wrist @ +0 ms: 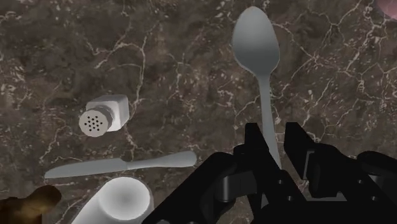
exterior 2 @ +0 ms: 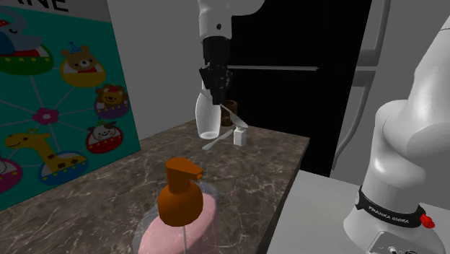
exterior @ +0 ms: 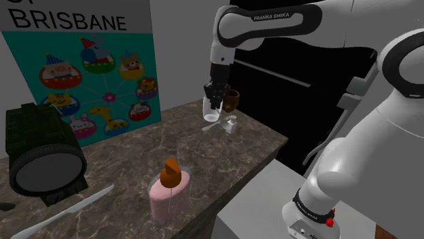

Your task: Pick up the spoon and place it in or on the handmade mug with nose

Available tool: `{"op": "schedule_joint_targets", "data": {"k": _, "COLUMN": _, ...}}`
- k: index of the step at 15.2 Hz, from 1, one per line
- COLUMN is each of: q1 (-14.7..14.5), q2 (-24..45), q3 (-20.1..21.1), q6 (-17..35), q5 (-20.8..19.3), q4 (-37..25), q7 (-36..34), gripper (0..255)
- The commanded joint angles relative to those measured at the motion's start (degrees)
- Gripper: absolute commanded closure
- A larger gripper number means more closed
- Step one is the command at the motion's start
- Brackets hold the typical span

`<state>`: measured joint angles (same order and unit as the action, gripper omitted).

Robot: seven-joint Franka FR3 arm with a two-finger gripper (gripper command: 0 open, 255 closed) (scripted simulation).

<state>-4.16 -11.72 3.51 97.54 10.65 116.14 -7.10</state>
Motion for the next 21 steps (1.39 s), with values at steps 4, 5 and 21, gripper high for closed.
{"op": "schedule_joint_targets", "data": {"k": 4, "q1": 2.8, "q2": 4.2, "q3": -3.7, "q6": -1.6, "q5": -1.6, "q4": -4.8, "q7": 6.0, "gripper": 255}}
{"op": "schedule_joint_targets", "data": {"k": 5, "q1": 3.3, "q2": 5.3, "q3": -4.4, "q6": -2.0, "q5": -1.9, "q4": -6.1, "q7": 7.1, "gripper": 255}}
{"op": "schedule_joint_targets", "data": {"k": 21, "q1": 13.7, "q2": 29.6, "q3": -12.9, "q6": -12.5, "q5": -1.9, "q4": -38.4, "q7": 24.3, "gripper": 255}}
